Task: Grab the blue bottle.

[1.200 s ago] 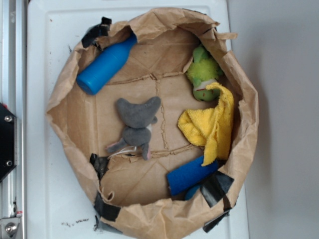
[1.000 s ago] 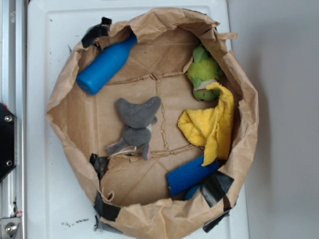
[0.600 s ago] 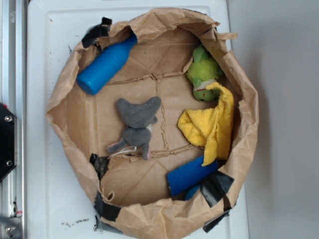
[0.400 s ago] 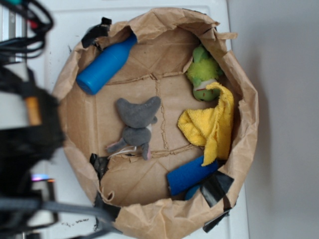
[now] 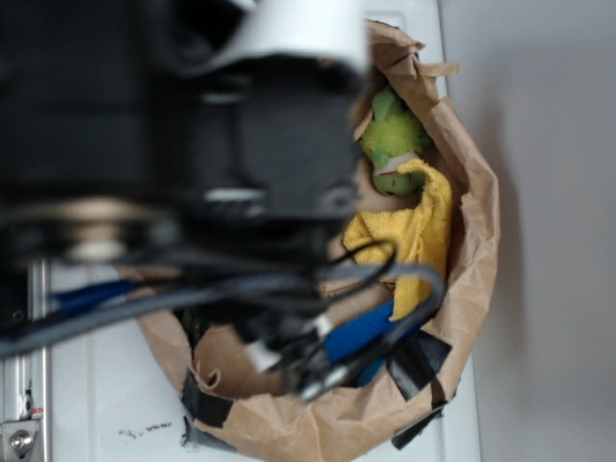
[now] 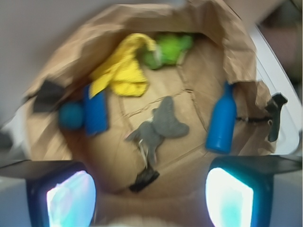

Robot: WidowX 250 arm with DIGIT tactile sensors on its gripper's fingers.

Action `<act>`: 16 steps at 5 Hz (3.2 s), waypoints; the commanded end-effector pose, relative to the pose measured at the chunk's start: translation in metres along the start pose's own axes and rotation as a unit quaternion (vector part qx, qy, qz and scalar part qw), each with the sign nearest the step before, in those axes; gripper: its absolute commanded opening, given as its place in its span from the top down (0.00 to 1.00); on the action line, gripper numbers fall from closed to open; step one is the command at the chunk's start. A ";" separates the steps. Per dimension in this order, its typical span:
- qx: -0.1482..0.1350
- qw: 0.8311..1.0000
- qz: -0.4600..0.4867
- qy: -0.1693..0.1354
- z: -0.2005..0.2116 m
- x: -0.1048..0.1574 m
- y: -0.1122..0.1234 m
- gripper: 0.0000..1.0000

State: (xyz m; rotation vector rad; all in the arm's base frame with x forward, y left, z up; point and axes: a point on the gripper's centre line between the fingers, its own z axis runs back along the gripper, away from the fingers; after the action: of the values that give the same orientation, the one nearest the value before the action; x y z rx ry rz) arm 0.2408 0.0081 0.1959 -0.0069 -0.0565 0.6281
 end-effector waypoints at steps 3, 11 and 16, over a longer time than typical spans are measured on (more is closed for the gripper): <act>0.031 0.994 0.101 0.007 -0.016 0.015 0.042 0.00; 0.090 0.992 0.086 -0.006 -0.132 0.051 0.056 0.00; 0.067 0.996 0.058 0.013 -0.138 0.018 0.108 0.00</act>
State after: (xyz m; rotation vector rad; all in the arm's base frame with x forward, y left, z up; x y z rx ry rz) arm 0.2077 0.0901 0.0489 0.1141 0.0391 0.6882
